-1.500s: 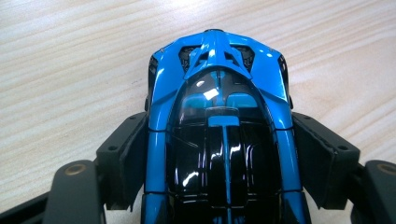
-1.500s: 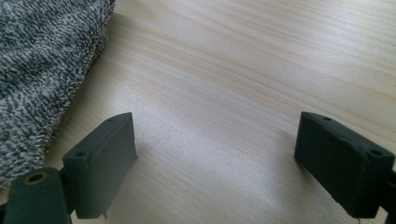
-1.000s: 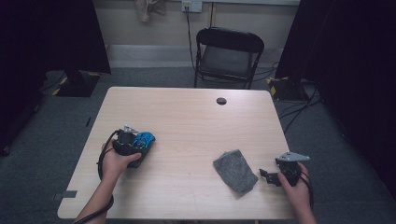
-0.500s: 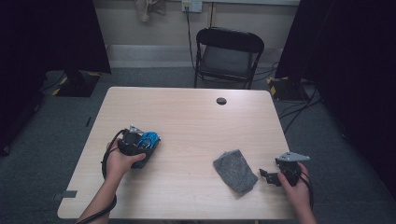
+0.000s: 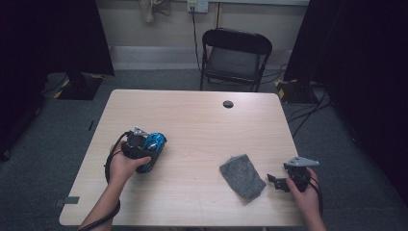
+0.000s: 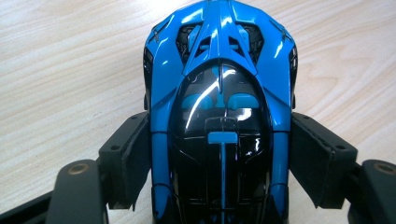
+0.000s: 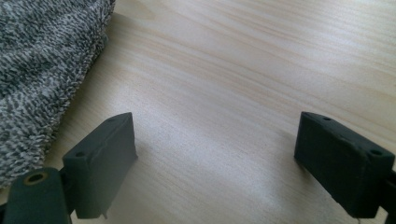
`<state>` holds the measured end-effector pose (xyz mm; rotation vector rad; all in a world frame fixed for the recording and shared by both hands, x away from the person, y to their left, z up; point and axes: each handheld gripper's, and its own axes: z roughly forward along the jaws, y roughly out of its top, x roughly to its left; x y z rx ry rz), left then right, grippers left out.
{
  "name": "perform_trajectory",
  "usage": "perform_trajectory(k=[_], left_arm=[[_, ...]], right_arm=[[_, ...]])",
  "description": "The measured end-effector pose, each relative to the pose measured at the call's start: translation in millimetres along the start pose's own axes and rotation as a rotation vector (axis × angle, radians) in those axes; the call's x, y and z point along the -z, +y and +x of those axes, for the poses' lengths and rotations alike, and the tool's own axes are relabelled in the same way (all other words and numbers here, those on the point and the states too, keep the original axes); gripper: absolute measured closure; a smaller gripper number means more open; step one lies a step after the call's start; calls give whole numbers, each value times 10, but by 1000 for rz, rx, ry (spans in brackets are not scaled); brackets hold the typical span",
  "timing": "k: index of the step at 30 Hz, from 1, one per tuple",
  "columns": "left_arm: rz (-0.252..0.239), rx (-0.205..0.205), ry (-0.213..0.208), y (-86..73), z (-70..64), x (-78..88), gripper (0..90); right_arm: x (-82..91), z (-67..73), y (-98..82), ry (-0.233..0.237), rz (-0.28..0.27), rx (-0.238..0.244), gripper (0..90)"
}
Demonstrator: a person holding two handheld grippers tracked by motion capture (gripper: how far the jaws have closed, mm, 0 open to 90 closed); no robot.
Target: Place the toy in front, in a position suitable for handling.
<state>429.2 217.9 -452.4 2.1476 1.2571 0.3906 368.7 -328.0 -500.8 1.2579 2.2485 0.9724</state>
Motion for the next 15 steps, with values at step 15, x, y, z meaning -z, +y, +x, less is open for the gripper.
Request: perform_trajectory(k=[15], left_arm=[[-11, -19, -5, 82, -26, 108, 273]], right_arm=[[0, 0, 0, 0, 0, 0, 120]])
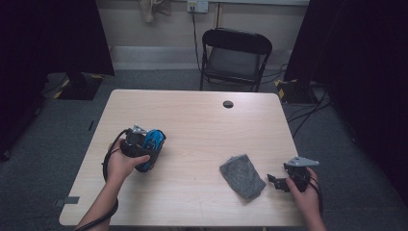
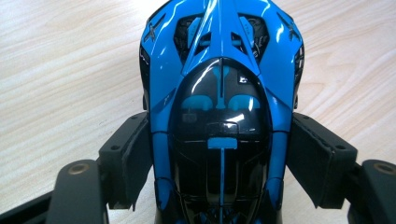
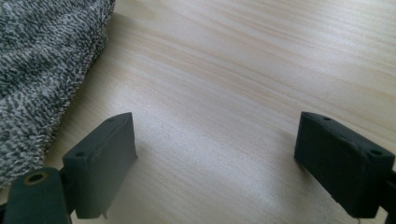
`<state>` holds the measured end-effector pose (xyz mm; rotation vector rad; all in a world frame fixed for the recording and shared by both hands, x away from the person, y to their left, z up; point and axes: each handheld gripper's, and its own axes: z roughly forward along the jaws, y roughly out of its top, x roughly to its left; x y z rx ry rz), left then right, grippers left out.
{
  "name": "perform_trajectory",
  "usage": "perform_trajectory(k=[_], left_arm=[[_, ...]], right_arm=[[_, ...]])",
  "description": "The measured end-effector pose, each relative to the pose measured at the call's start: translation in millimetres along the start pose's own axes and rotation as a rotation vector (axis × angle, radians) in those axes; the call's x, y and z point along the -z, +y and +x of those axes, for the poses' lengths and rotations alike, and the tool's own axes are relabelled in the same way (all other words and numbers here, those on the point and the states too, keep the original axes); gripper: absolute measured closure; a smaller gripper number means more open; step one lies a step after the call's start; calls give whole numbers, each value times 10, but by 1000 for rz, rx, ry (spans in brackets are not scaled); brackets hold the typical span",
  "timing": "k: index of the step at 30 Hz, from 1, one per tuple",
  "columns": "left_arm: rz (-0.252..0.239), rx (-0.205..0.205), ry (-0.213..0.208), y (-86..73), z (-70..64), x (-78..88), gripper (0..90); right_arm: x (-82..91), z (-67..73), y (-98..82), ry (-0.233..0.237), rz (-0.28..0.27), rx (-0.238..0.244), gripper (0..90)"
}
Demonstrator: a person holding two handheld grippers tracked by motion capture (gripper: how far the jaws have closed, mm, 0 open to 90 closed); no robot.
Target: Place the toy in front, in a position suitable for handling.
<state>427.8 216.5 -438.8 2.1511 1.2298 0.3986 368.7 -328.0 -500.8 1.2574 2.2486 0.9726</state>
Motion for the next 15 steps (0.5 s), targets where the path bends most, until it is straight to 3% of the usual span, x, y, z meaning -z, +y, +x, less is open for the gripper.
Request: perform_trajectory(k=[15], left_arm=[[-25, -46, -52, 195, -205, 39, 273]], right_arm=[[0, 0, 0, 0, 0, 0, 120]])
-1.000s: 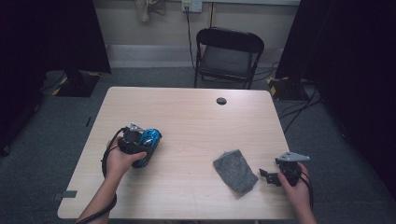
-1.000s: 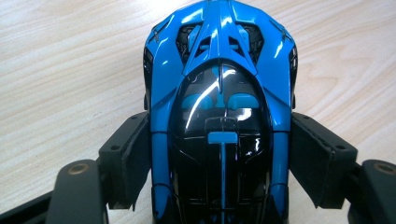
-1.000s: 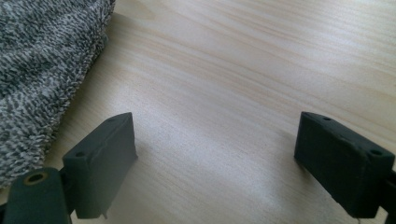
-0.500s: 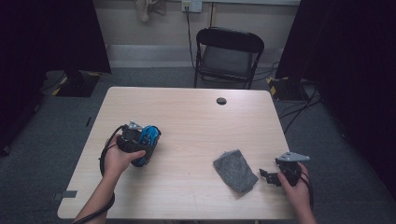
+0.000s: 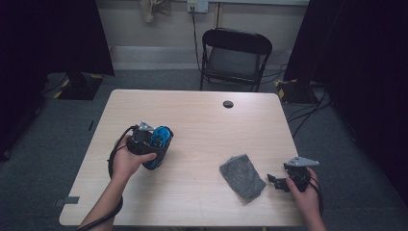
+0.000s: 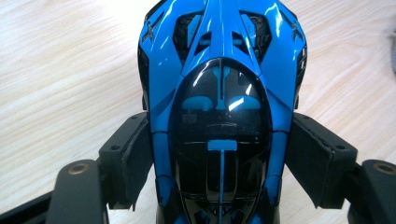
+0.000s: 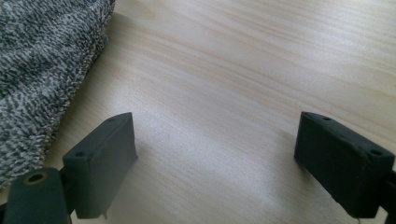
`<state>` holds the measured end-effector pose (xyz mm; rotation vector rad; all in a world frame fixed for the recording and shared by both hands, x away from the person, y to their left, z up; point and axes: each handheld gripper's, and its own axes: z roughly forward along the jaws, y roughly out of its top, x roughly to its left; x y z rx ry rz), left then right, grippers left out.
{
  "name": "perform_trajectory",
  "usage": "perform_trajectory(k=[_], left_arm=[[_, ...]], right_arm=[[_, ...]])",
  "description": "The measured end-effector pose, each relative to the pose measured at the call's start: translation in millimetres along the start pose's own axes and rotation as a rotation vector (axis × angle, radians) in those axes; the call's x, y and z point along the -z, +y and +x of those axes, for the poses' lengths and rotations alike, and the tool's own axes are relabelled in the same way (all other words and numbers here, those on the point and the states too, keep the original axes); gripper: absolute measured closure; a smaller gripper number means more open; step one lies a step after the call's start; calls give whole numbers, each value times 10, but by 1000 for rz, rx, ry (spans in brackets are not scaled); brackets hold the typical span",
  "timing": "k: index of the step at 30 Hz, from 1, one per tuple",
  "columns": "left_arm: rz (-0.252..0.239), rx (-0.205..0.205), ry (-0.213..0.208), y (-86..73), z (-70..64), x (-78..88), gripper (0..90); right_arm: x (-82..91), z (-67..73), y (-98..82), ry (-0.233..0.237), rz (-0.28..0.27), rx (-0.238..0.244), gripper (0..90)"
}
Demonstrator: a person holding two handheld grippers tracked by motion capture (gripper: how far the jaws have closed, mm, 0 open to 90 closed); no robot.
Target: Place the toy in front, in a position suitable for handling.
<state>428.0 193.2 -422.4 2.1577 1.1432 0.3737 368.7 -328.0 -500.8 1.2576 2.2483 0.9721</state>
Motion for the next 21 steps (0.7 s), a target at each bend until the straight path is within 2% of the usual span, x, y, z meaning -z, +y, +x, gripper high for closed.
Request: perform_trajectory(k=[7, 12, 17, 21], left_arm=[[4, -12, -26, 62, -135, -66, 273], [18, -38, -40, 86, -228, -135, 273], [31, -70, -36, 114, -317, -189, 273], [40, -77, -49, 134, -396, -249, 273]], right_arm=[[0, 0, 0, 0, 0, 0, 120], [0, 0, 0, 0, -1, 1, 120], [0, 0, 0, 0, -1, 1, 120], [0, 0, 0, 0, 0, 1, 120]])
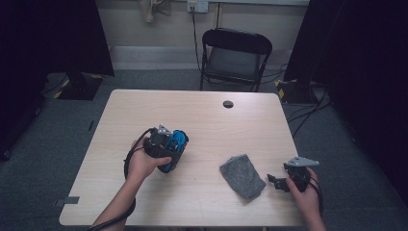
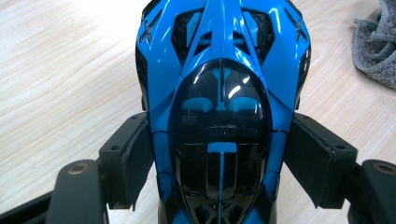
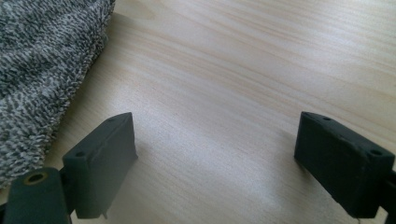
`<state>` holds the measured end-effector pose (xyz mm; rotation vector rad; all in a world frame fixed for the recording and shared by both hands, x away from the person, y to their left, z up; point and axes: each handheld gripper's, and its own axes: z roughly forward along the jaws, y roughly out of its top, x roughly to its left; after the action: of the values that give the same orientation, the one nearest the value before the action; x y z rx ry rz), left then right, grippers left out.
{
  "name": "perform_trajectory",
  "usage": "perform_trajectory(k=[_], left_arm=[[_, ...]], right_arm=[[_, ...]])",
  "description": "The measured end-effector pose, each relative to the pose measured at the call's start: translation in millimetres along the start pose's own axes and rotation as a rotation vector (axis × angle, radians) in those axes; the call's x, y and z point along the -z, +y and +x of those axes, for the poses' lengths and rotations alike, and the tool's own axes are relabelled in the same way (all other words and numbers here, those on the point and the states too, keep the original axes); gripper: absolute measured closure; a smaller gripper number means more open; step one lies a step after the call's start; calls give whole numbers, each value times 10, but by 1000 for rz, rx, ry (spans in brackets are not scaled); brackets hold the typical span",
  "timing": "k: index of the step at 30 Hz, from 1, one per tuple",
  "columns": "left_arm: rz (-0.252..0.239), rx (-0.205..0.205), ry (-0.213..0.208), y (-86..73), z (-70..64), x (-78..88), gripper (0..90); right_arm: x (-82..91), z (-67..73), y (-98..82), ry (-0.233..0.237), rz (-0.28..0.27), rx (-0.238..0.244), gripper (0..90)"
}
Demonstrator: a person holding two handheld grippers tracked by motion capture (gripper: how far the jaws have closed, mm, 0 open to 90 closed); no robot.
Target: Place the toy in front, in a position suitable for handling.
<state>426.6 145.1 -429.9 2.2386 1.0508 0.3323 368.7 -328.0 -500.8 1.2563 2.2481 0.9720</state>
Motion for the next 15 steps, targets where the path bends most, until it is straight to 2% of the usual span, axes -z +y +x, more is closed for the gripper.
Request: perform_trajectory(k=[7, 15], left_arm=[[25, -38, -15, 59, -112, -113, 272], [22, -25, -30, 104, -176, -222, 272]], right_arm=[[0, 0, 0, 0, 0, -1, 120], [0, 1, 0, 0, 0, -1, 120]])
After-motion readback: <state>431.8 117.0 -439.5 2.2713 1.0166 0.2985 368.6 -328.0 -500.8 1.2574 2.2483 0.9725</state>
